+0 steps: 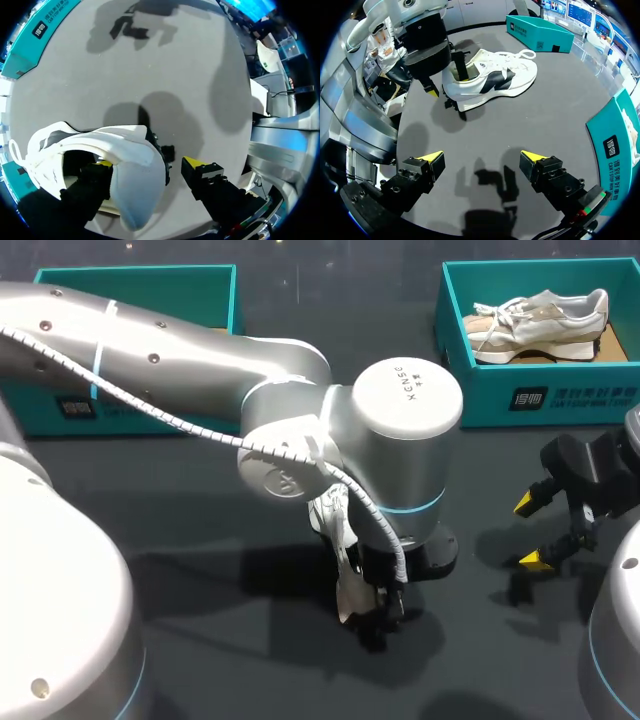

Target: Take the shoe out of the shoebox, open the shoe tongue, remove and reinsert the insole, then place the shoe into the shoebox

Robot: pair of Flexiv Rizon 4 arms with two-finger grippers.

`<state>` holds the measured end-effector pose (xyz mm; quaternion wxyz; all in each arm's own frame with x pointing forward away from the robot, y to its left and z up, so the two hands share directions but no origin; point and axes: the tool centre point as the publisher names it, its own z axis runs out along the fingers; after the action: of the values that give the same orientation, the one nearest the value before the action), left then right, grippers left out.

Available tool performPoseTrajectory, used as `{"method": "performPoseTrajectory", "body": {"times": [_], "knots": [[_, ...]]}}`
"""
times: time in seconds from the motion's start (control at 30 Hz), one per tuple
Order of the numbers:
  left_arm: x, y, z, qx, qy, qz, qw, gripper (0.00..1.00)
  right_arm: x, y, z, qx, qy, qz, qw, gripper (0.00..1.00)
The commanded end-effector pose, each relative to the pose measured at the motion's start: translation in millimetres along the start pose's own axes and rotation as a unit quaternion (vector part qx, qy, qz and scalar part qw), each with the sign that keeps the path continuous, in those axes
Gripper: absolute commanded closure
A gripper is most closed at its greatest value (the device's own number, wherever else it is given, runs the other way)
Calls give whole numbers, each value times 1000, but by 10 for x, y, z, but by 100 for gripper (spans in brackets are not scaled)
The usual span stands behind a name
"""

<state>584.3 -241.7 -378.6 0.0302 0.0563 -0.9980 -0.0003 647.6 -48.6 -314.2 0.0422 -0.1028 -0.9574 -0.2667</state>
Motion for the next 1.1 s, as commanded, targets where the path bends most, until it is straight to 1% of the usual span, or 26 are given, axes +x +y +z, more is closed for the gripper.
{"method": "performPoseTrajectory", "body": {"times": [0.03, 0.13, 0.27, 0.33, 0.43, 0.5, 0.57, 0.6, 0.67, 0.7, 0.73, 0.9, 1.1], "knots": [[9, -9, 9, -4, -2, 1, 1000, 25, 18, -3, -1, 1, -1, 0, 1000, 0], [10, -2, 15, -6, -3, 2, 1000, 29, 18, -3, -1, 1, -1, 0, 1000, 0], [16, 12, 11, -7, -7, 5, 1000, 37, 18, -3, -1, 1, -1, 0, 1000, 0], [15, 16, 10, -8, -8, 7, 1000, 39, 18, -3, -1, 1, -1, 0, 1000, 0], [10, 25, 16, -11, -10, 9, 1000, 49, 18, -3, -1, 1, -1, 0, 1000, 0], [7, 34, 24, -13, -10, 10, 1000, 53, 18, -3, -1, 1, -1, 0, 1000, 0], [4, 38, 33, -15, -9, 11, 1000, 60, 18, -3, -1, 1, -1, 0, 1000, 0], [3, 39, 39, -16, -9, 11, 1000, 61, 18, -3, -1, 1, -1, 0, 1000, 0], [2, 42, 46, -18, -9, 11, 1000, 75, 18, -3, -1, 1, -1, 0, 1000, 0], [0, 47, 50, -18, -8, 11, 1000, 86, 18, -3, -1, 1, -1, 0, 1000, 0], [-2, 49, 53, -18, -7, 11, 1000, 100, 18, -3, -1, 1, -1, 0, 1000, 0], [1, 75, 55, -18, -4, 13, 1000, 100, 18, -3, -1, 1, -1, 0, 1000, 0], [20, 126, -27, -11, -3, 23, 1000, 100, 18, -3, -1, 1, -1, 0, 1000, 0]]}}
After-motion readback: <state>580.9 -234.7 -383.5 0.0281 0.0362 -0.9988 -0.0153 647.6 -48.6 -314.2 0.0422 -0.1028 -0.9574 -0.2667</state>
